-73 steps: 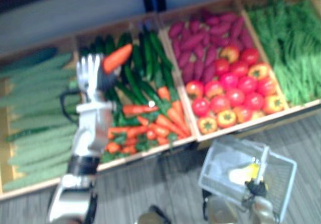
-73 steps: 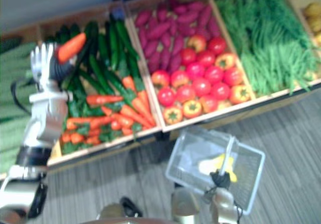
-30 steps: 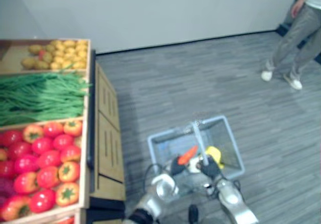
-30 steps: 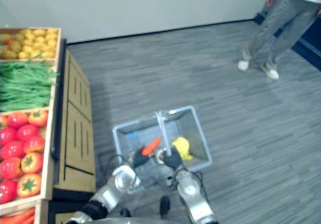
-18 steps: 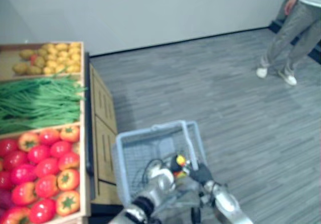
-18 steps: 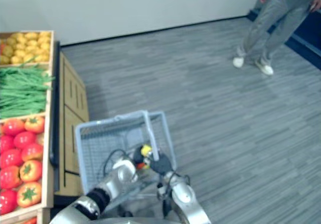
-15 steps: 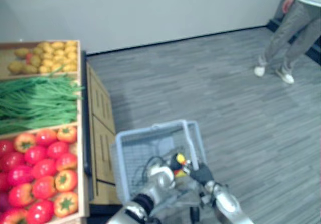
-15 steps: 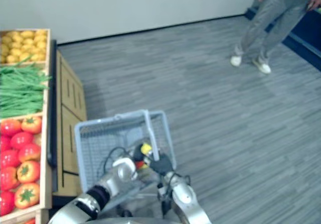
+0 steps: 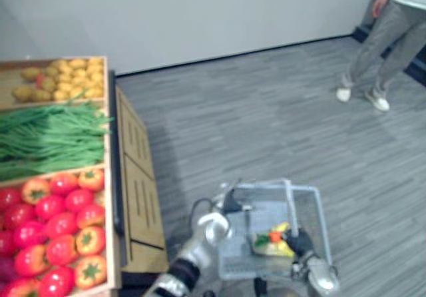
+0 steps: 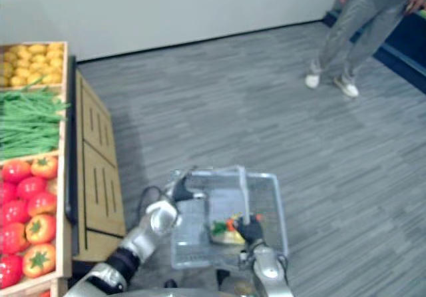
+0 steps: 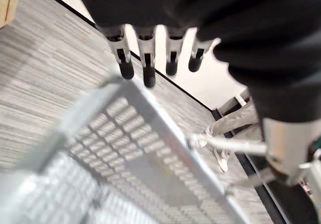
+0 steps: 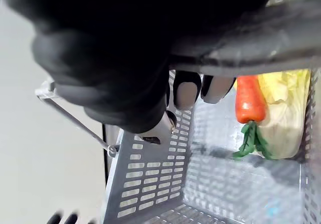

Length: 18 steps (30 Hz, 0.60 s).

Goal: Pick vegetable in the basket

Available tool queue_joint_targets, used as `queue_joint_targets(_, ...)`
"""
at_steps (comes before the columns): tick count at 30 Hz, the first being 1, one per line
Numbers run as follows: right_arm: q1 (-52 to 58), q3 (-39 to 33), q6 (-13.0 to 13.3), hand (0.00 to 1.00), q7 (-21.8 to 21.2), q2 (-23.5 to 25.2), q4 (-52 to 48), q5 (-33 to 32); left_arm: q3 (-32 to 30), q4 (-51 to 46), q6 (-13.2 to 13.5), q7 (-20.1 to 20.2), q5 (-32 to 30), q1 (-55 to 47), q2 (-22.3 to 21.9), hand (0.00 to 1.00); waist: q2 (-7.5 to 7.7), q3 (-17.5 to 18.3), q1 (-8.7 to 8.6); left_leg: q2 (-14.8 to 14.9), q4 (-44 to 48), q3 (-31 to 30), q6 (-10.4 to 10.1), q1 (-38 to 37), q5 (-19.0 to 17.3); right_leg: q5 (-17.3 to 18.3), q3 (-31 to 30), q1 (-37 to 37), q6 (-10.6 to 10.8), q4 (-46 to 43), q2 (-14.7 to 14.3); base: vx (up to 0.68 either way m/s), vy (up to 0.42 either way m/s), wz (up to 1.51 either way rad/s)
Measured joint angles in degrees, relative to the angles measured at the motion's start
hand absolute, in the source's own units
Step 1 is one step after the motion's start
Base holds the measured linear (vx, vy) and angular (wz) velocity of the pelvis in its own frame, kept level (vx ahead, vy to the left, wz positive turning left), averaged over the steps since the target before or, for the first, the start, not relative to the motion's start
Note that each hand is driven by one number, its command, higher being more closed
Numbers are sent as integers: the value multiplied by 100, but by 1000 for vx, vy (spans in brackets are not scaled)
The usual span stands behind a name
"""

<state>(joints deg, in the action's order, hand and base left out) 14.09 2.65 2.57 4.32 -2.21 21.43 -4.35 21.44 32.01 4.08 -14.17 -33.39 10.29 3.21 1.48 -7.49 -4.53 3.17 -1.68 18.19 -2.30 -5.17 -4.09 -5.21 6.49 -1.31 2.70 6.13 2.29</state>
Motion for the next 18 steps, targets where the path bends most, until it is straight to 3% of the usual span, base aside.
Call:
queue_joint_targets(8, -532, -1595, -83, 100, 562, 36, 1691, 604, -905, -68, 86, 84, 649, -630, 141, 0, -106, 72, 44, -46, -131, -175, 42, -9, 125, 12, 209, -41, 14, 30, 45, -28, -4, 13)
queue_joint_targets(13, -812, -2316, -101, 100, 727, -11, 2637, 641, -2152, 1481, 14, 42, 1098, -630, 232, 0, -105, 87, 80, -46, -153, -189, 39, -131, 131, 43, 237, -167, 56, 33, 46, -6, -2, 3)
queue_joint_targets(18, -950, -2626, -102, 100, 731, -57, 3101, 536, -2820, 2603, -176, 104, 1313, -673, 507, 0, -45, 149, 165, -49, -213, -165, 29, -207, 137, 70, 234, -207, 71, 34, 44, 0, 0, 0)
